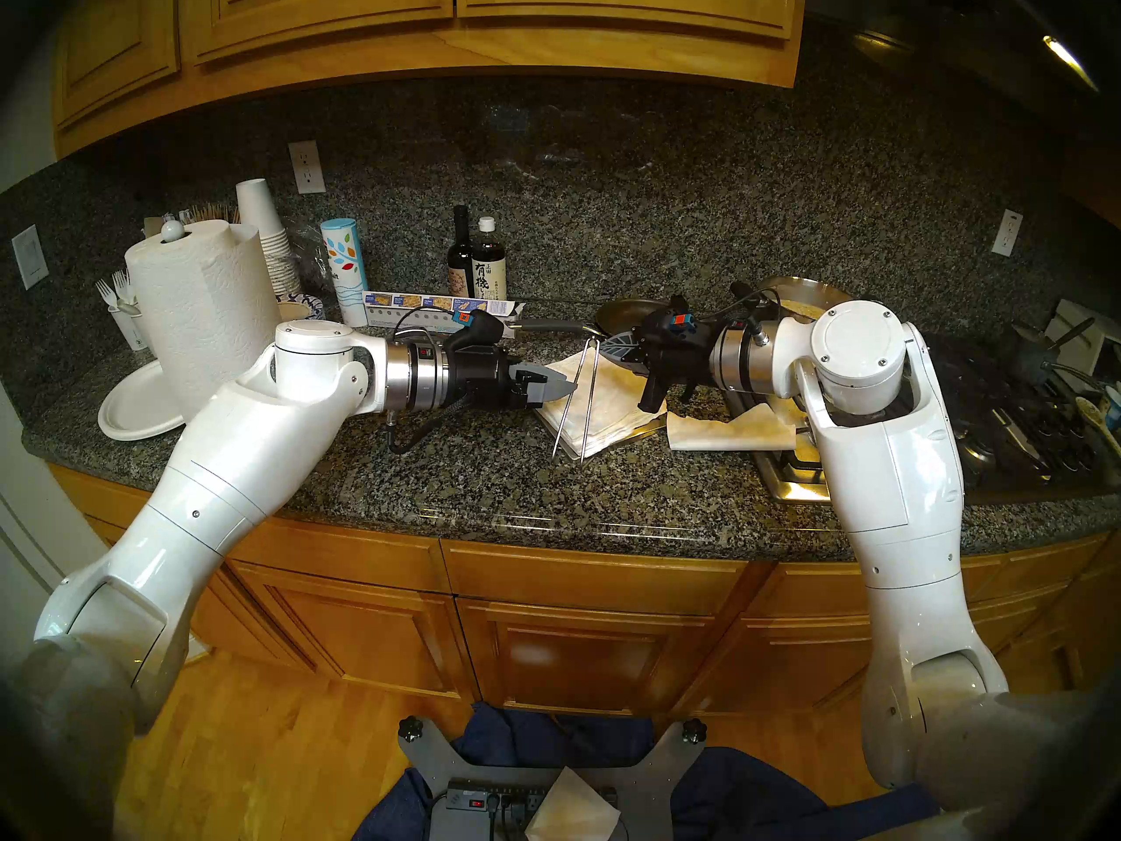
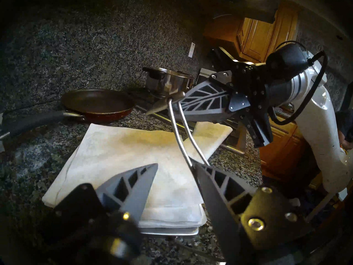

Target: Take napkin out of napkin holder

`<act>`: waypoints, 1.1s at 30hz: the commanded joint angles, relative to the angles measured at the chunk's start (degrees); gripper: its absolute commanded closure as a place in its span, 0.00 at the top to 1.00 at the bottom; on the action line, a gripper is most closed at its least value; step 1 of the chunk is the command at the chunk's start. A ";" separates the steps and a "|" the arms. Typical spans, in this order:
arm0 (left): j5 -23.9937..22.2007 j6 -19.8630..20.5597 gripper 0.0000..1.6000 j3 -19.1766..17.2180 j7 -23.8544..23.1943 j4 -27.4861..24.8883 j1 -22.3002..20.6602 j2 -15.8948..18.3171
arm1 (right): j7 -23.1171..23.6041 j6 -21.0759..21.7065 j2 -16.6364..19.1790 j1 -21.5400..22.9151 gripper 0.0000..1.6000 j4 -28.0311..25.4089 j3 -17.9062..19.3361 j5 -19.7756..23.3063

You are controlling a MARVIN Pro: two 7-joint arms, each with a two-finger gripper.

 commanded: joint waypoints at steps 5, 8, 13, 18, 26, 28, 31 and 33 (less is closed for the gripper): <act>1.15 -0.15 0.67 1.00 -0.78 1.57 -5.17 -3.58 | -3.28 -2.59 -1.94 3.98 0.00 3.89 0.64 -0.41; 1.57 -0.27 0.67 1.23 -1.13 2.22 -5.57 -4.07 | -3.84 -3.21 -2.41 4.23 0.00 5.41 0.55 -0.60; 1.95 -0.42 0.65 1.46 -1.71 2.89 -5.89 -4.62 | -3.90 -3.91 -2.94 4.48 0.00 6.67 0.31 -0.66; 1.80 -0.66 0.37 1.53 -2.31 3.55 -5.90 -5.00 | -3.85 -4.11 -2.85 4.61 0.00 7.71 0.23 -1.09; 2.05 -0.84 0.46 1.59 -2.35 4.50 -6.26 -5.80 | -3.65 -4.16 -2.96 4.91 0.00 8.43 0.14 -1.52; 2.20 -0.87 0.49 1.70 -2.33 4.88 -6.51 -6.07 | -3.63 -4.22 -3.03 4.97 0.00 8.57 0.15 -1.60; 2.57 -0.91 0.60 1.94 -2.27 5.45 -7.08 -6.51 | -3.78 -4.43 -3.19 5.07 0.00 8.86 0.20 -1.75; 2.95 -0.96 0.64 2.01 -1.95 5.72 -7.46 -6.69 | -3.84 -4.57 -3.28 5.12 0.00 8.97 0.26 -1.77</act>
